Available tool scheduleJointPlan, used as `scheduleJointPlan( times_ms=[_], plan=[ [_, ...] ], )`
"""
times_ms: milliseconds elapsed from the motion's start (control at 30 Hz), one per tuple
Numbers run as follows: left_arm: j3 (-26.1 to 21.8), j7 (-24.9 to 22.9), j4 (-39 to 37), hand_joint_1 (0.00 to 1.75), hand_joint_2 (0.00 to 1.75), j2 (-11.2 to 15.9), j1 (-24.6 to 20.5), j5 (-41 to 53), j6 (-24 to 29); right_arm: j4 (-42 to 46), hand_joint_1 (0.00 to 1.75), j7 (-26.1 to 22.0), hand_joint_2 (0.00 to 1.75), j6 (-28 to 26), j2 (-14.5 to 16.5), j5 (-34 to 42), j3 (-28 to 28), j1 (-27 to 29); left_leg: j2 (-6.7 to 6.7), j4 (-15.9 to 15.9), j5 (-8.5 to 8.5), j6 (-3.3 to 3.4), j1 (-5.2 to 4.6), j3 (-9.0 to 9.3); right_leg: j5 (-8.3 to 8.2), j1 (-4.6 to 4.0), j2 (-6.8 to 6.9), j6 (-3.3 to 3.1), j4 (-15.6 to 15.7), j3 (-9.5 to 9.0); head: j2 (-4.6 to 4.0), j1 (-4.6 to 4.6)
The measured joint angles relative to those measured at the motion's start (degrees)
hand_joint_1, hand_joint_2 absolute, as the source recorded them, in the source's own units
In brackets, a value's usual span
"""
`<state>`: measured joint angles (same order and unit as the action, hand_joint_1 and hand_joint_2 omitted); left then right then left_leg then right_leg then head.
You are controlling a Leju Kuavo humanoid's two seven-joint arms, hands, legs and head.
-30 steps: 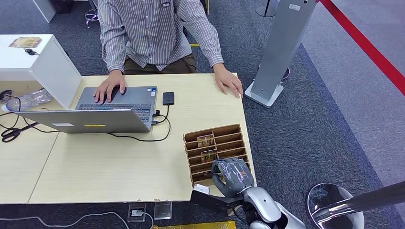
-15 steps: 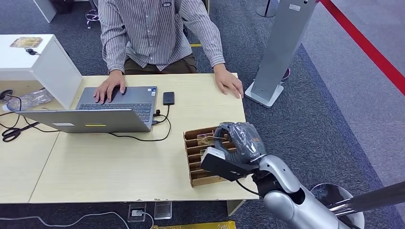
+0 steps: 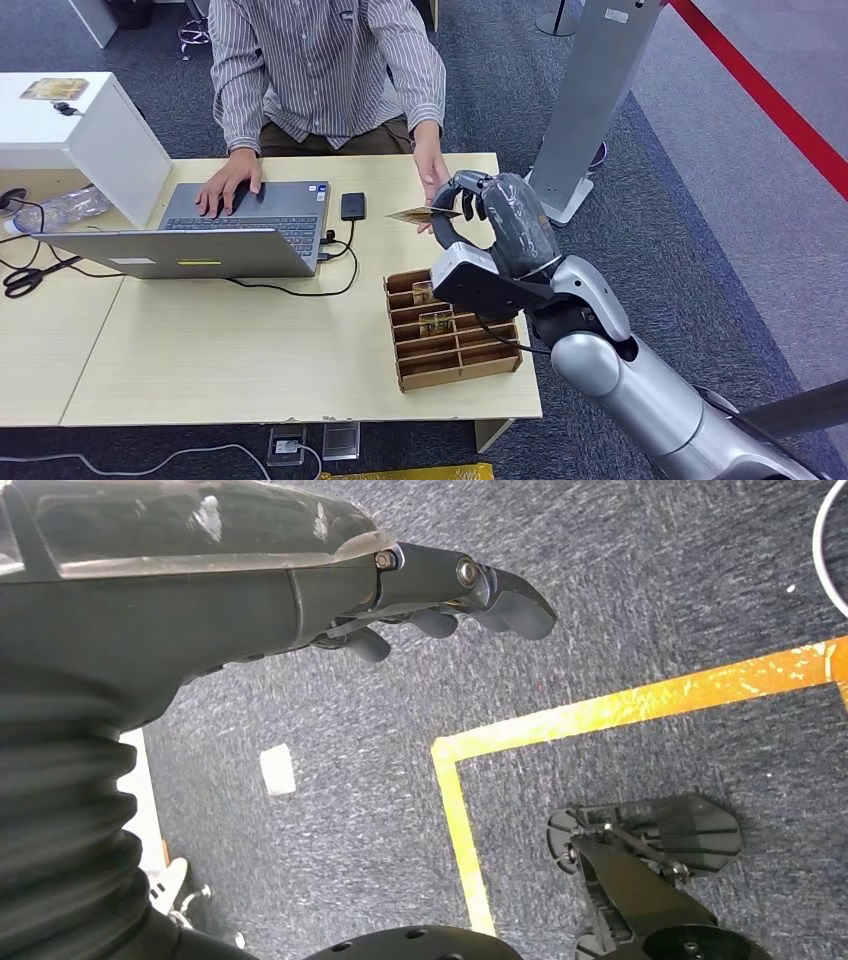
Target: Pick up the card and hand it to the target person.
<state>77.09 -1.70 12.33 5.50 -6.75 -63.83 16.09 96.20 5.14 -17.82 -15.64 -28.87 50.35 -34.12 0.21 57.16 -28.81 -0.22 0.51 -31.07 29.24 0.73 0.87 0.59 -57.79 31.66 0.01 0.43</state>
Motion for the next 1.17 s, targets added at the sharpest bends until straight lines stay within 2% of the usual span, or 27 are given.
scheduleJointPlan(
  times_ms=[167, 467, 600, 633, 767, 1000, 1167],
  plan=[
    [0.2, 0.2, 0.0, 0.00, 1.75, -0.3, -0.2, 0.6, -0.3, -9.5, 1.66, -5.6, 1.75, -5.7, 3.4, 1.1, 0.1, -1.7, -0.02, 0.0, 0.02, 0.00, 0.00, -0.02, 0.00, 0.00, 0.02, 0.00, 0.0, 0.00, -0.01, -0.01],
    [0.5, 0.2, 0.0, 0.00, 1.75, -0.6, -0.5, 1.0, -0.5, -23.7, 1.66, -9.6, 1.75, -11.3, 8.6, 0.5, 0.9, -3.8, -0.02, 0.0, 0.02, -0.01, 0.00, -0.03, 0.00, 0.00, 0.02, 0.00, 0.0, 0.04, -0.01, 0.01],
    [0.6, 0.1, 0.0, 0.00, 1.75, -0.7, -0.5, 0.9, -0.5, -28.3, 0.00, -10.1, 1.75, -11.8, 10.4, 0.5, 1.4, -4.2, -0.02, 0.0, 0.02, -0.01, 0.00, -0.02, 0.00, 0.00, 0.02, 0.00, 0.0, 0.04, 0.00, -0.03],
    [0.6, 0.1, 0.0, 0.00, 1.75, -0.7, -0.5, 1.0, -0.6, -28.9, 0.00, -10.1, 1.75, -11.8, 10.7, 0.5, 1.5, -4.2, -0.02, 0.0, 0.02, -0.01, 0.00, -0.02, 0.00, 0.00, 0.02, 0.00, 0.0, 0.04, -0.01, -0.03],
    [0.6, 0.0, 0.0, 0.00, 0.00, -0.7, -0.4, 0.9, -0.8, -30.9, 0.00, -10.4, 1.75, -12.6, 11.5, 1.6, 1.7, -4.2, -0.02, 0.0, 0.02, -0.01, 0.00, -0.02, 0.00, 0.00, 0.02, 0.00, 0.0, 0.04, -0.01, -0.02],
    [0.6, -0.1, 0.0, 0.00, 0.00, -0.7, -0.3, -0.6, 0.2, -31.3, 0.00, -11.0, 1.75, -13.5, 11.7, 7.2, 1.9, -2.8, -0.01, 0.0, 0.02, -0.01, 0.00, -0.01, 0.00, 0.00, 0.01, 0.00, 0.0, 0.06, 0.01, 0.02],
    [0.5, -0.7, 0.0, 0.00, 0.00, -0.7, -0.1, -1.6, 1.0, -27.2, 0.00, -9.3, 1.75, -12.0, 10.6, 12.0, 1.2, 0.6, -0.01, 0.0, 0.01, -0.01, 0.00, 0.01, 0.00, 0.00, 0.01, 0.00, 0.0, 0.07, -0.01, -0.07]
  ],
)
